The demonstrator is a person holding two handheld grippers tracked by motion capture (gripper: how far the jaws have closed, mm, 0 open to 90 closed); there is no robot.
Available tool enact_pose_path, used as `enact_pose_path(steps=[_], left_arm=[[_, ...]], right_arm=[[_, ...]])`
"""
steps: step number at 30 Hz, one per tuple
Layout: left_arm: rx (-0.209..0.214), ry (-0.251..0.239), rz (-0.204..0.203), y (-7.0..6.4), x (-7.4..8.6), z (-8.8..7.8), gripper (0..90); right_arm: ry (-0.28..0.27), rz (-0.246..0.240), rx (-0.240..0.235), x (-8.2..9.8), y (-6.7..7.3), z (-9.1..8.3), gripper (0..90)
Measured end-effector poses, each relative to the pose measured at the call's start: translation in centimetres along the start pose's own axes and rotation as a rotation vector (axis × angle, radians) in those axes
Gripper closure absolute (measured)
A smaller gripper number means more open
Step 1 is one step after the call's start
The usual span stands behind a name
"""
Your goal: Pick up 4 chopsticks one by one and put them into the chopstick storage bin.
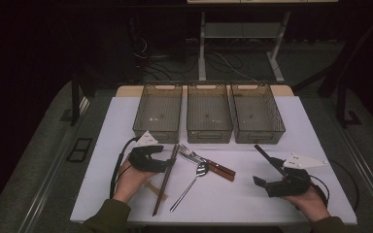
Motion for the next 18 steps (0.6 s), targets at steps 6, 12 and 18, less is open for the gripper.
enact_pose_path(steps=[6, 12, 18], left_arm=[[-0.008, 0.05, -0.004, -0.7, 0.0, 1.2, 32.0], [-0.017, 0.1, -0.005, -1.2, 0.2, 1.8, 38.9], [-0.04, 0.14, -0.035, -0.9, 0.5, 1.9, 45.0]], right_arm=[[-0.001, 0.002, 0.0, 0.1, 0.0, -0.2, 5.4], [-0.001, -0.006, 0.009, 0.2, 0.0, -0.1, 5.3], [-0.001, -0.003, 0.008, 0.2, 0.0, -0.2, 5.4]])
Point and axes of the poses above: each handheld gripper's, and its own axes: z roughly forward along the jaws, x roughly out of its underside, y roughly to its left, the point moved 5 cm from there along z, roughly forward along the jaws, and after that the axes turned 12 degrees about x, right-handed, at the moved point
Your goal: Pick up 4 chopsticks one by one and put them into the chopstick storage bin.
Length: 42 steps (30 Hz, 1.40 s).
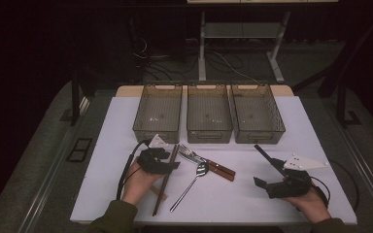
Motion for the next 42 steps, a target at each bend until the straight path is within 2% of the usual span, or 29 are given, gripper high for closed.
enact_pose_path(steps=[6, 8, 11, 15, 23, 28, 42], left_arm=[[-0.011, 0.028, -0.011, 0.08, 0.27, 0.18, 48.0], [-0.012, 0.043, -0.003, 0.14, 0.36, 0.27, 48.1], [-0.018, 0.069, -0.015, 0.36, 0.63, 0.49, 49.0], [-0.018, 0.072, -0.027, 0.44, 0.78, 0.61, 50.6], [-0.038, 0.09, -0.004, 0.32, 0.84, 0.69, 55.8], [-0.036, 0.094, -0.005, 0.22, 0.83, 0.7, 59.5], [-0.039, 0.105, -0.016, 0.3, 0.77, 0.54, 62.6]], right_arm=[[0.002, -0.003, 0.002, 0.03, 0.0, 0.02, 5.4], [0.003, -0.003, 0.003, 0.03, -0.01, 0.03, 5.4], [0.003, -0.003, 0.003, 0.03, 0.0, 0.02, 5.4], [0.006, -0.003, 0.003, 0.06, 0.02, 0.09, 5.4], [0.007, -0.002, 0.001, 0.06, 0.05, 0.1, 5.4], [0.007, -0.004, -0.002, 0.06, 0.08, 0.11, 5.4], [0.008, -0.004, -0.002, 0.07, 0.09, 0.11, 5.4]])
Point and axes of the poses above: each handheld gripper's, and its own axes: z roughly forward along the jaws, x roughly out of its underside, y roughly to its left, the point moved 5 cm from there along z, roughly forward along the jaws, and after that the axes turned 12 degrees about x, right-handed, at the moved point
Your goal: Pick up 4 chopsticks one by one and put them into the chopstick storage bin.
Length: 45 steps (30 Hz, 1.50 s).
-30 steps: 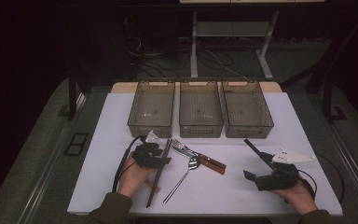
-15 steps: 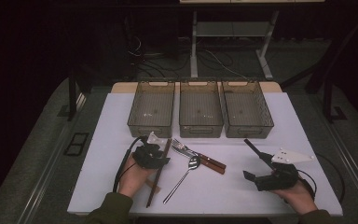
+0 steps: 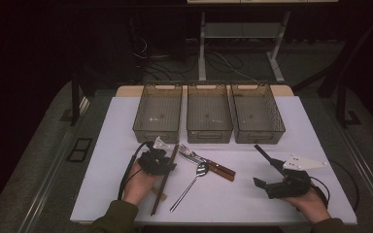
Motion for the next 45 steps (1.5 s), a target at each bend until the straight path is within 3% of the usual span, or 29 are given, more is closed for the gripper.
enact_pose_path(steps=[29, 45], left_arm=[[-0.034, 0.014, 0.008, 0.8, 0.0, -0.7, 74.3], [-0.026, 0.007, -0.006, 1.0, 0.1, -1.1, 76.4]], right_arm=[[0.004, -0.002, -0.002, 0.0, 0.0, 0.0, 5.4], [0.003, -0.007, -0.002, 0.0, 0.0, 0.0, 5.5]])
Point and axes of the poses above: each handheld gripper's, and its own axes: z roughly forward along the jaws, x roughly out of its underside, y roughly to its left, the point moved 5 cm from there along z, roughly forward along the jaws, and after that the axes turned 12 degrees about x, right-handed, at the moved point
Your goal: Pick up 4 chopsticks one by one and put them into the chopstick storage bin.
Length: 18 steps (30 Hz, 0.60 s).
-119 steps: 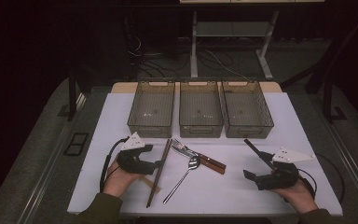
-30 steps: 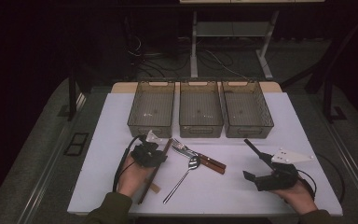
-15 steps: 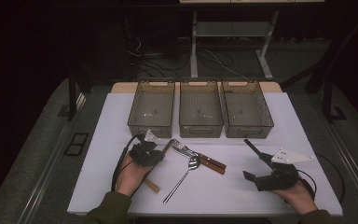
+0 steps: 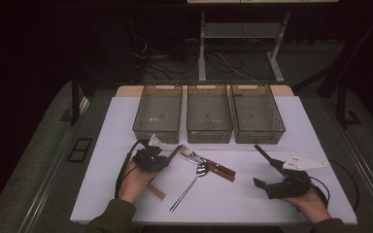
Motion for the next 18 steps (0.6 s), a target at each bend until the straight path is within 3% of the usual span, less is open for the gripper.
enact_pose_path(steps=[6, 11, 18], left_arm=[[0.003, -0.01, 0.002, 0.0, 0.1, 0.0, 75.4], [0.012, -0.04, -0.002, -0.1, 0.0, -0.5, 68.2], [0.037, -0.102, -0.033, 0.3, 0.5, -1.9, 74.4]], right_arm=[[0.002, 0.002, 0.0, 0.0, 0.0, 0.0, 5.5], [-0.001, 0.001, 0.001, 0.0, 0.0, -0.1, 5.4], [-0.005, -0.005, 0.003, 0.0, 0.0, -0.1, 5.4]])
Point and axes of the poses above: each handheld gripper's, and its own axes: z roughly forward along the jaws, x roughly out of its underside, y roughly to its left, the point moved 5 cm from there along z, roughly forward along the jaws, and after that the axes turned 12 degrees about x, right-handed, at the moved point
